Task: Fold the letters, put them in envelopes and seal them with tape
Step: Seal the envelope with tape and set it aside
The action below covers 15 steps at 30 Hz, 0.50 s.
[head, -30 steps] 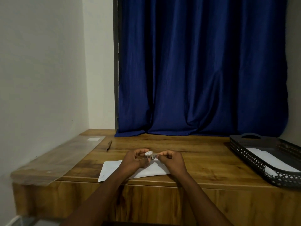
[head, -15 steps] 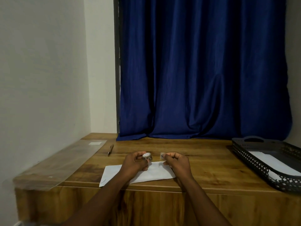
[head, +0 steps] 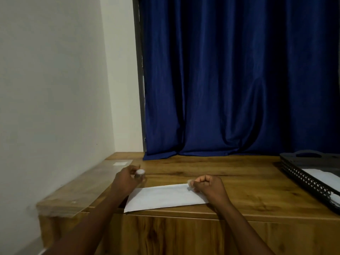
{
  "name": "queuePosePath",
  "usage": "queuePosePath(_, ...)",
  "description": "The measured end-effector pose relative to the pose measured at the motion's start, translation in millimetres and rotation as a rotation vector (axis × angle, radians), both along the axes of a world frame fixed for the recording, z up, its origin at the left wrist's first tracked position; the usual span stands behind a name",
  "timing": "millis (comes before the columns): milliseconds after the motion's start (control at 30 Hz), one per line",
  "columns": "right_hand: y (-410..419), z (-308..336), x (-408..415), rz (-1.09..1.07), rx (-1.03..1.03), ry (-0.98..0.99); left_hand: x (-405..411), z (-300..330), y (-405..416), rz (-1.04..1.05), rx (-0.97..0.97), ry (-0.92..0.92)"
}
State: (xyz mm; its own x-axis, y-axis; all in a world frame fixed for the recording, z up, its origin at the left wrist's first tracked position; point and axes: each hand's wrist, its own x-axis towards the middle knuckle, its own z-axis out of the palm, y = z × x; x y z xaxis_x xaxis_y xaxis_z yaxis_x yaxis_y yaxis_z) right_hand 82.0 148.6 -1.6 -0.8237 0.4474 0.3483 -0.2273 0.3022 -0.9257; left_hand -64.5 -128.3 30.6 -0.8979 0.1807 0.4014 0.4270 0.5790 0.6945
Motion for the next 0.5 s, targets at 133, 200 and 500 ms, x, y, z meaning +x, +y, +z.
queuePosePath(133, -2.3, -2.7, -0.3, 0.018, 0.097, -0.036, -4.5, -15.0, -36.1, 0.125, -0.089, 0.017)
queuePosePath(200, -3.7, -3.8, 1.2, 0.025, 0.137, -0.053, -2.1, -19.2, -39.2, 0.138, -0.142, 0.030)
queuePosePath(500, 8.4, 5.6, 22.9, 0.127, 0.082, -0.156, 22.9, -2.9, -8.7, 0.143, -0.220, 0.165)
